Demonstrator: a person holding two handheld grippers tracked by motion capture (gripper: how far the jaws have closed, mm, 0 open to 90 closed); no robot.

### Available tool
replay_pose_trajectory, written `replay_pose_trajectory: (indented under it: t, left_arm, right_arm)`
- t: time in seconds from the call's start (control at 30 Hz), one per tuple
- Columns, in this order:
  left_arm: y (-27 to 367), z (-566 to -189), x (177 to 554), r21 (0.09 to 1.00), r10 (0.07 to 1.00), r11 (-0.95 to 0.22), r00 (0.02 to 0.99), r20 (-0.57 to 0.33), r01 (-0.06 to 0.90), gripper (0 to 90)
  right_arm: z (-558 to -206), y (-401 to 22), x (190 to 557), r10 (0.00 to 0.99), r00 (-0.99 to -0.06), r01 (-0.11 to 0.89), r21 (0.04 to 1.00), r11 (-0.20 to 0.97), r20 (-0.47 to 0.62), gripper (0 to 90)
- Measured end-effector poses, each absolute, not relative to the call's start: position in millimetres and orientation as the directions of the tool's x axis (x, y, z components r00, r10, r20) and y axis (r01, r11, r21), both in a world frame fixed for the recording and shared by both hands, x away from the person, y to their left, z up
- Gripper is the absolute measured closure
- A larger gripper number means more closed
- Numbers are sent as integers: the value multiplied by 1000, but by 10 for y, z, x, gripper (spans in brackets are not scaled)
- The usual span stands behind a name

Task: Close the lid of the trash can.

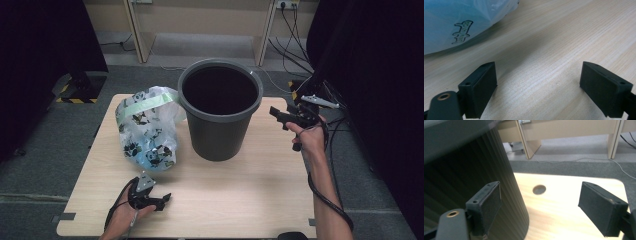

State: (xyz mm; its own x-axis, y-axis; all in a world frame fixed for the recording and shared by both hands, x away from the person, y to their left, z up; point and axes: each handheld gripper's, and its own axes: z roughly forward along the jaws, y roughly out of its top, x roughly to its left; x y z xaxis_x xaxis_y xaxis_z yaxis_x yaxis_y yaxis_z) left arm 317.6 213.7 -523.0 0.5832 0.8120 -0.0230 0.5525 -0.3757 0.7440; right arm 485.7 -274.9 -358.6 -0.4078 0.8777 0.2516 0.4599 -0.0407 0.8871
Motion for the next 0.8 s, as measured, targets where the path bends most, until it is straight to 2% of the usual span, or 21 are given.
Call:
replay_pose_trajectory:
  t: [0.8]
  left_arm:
    - [2137,-5230,3176,744,812,-376,583,-23,552,133]
  right_arm:
    - [-4327,-2494,4502,887,-429,513,854,83,172,159]
